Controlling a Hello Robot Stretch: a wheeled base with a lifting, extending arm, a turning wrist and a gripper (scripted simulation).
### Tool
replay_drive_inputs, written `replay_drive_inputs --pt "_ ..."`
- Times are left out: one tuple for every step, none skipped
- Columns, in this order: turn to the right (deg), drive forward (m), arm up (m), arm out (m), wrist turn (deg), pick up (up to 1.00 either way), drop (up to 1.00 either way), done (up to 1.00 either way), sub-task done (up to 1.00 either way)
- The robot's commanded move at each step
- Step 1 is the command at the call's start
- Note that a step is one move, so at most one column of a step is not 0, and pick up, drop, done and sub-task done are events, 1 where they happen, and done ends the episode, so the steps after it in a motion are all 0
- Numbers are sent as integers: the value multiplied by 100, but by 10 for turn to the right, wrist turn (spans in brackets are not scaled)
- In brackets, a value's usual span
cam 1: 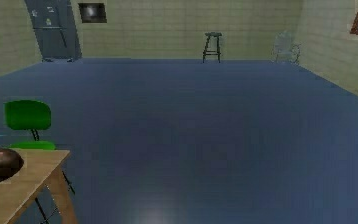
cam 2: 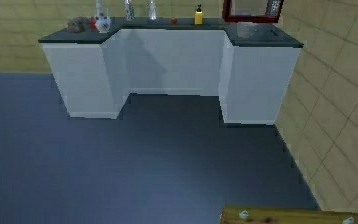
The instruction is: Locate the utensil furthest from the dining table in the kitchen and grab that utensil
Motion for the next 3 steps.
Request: replay_drive_inputs --pt "0 50 0 0 0 0 0 0 0" --pt "-210 0 0 0 0 0 0 0 0" --pt "0 70 0 0 0 0 0 0 0"
